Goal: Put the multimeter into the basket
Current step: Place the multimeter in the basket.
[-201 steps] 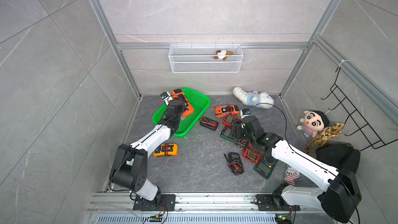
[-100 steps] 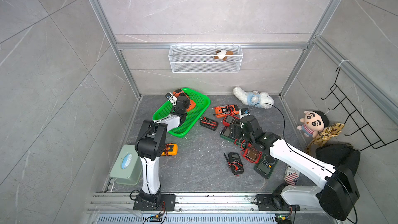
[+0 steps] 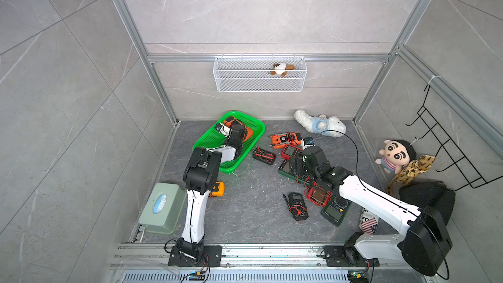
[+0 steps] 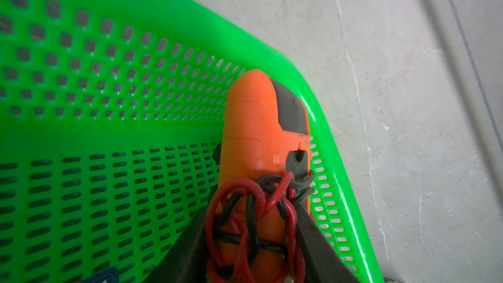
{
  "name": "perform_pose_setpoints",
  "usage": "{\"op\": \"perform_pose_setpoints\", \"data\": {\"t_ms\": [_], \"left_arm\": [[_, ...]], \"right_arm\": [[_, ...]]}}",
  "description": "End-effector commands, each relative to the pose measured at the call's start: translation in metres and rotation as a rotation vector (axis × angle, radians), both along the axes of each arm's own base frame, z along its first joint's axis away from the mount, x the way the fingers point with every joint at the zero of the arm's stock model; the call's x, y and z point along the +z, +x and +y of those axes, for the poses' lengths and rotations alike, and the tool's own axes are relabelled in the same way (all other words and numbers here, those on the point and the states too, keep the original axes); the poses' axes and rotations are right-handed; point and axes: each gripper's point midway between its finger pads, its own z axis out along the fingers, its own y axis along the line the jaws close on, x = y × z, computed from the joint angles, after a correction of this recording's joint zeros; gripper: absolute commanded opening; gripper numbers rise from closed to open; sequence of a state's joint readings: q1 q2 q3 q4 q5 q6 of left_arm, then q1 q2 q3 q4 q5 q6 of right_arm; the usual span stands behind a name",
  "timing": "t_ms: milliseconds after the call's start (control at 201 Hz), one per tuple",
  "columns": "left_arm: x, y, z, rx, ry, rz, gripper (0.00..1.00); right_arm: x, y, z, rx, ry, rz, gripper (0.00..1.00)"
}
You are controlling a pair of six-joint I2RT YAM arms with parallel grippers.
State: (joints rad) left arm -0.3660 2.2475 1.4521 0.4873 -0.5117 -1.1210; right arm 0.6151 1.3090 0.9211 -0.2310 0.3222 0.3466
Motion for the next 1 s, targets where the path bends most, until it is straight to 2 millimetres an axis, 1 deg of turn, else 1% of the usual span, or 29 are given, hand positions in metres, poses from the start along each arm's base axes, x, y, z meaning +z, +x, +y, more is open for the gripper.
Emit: {"op": "perform_pose_setpoints", "data": {"t_ms": [0,15,75,139,199,239,304,378,418,572,716,836,871,990], "left_arm": [[0.05,0.019,-0.004,0.028,-0.103,-0.172,0.0],[0.049,0.02,-0.004,0.025,-0.104,-0.17,0.02],[0.044,0.021,-0.007,0.013,-0.112,-0.163,0.17],[0.039,0.023,-0.011,-0.002,-0.122,-0.156,0.4],[0.032,0.022,-0.013,-0.012,-0.127,-0.143,0.57],[0.029,0.021,-0.013,-0.016,-0.127,-0.137,0.67],[0.028,0.019,-0.014,-0.026,-0.121,-0.129,0.83],[0.035,0.017,-0.015,-0.048,-0.098,-0.129,1.0],[0.039,0.016,-0.017,-0.063,-0.077,-0.125,0.98],[0.064,0.006,-0.017,-0.107,0.017,-0.103,0.98],[0.087,-0.013,-0.009,-0.132,0.091,-0.079,0.98],[0.103,-0.04,0.004,-0.122,0.123,-0.072,0.98],[0.106,-0.05,0.011,-0.108,0.133,-0.065,0.98],[0.107,-0.09,0.037,-0.053,0.177,-0.008,0.98]], "right_arm": [[-0.007,-0.002,0.004,0.009,0.01,0.011,1.0],[-0.008,-0.001,0.004,0.008,0.011,0.011,1.0],[-0.009,-0.002,0.005,0.01,0.013,0.014,1.0],[-0.01,-0.001,0.005,0.011,0.015,0.017,1.0],[-0.011,-0.001,0.006,0.011,0.017,0.02,1.0],[-0.011,-0.001,0.006,0.009,0.015,0.022,1.0],[-0.012,-0.001,0.005,0.0,0.013,0.025,1.0],[-0.01,0.0,0.003,-0.009,0.011,0.024,1.0],[-0.01,0.0,0.002,-0.016,0.009,0.025,1.0],[-0.004,0.002,0.001,-0.027,0.009,0.017,1.0],[0.002,0.004,0.005,-0.009,0.011,0.011,1.0],[0.004,0.005,0.012,0.033,0.003,0.012,1.0],[0.004,0.005,0.014,0.044,0.005,0.013,1.0],[0.006,0.003,0.021,0.083,0.019,0.016,1.0]]}}
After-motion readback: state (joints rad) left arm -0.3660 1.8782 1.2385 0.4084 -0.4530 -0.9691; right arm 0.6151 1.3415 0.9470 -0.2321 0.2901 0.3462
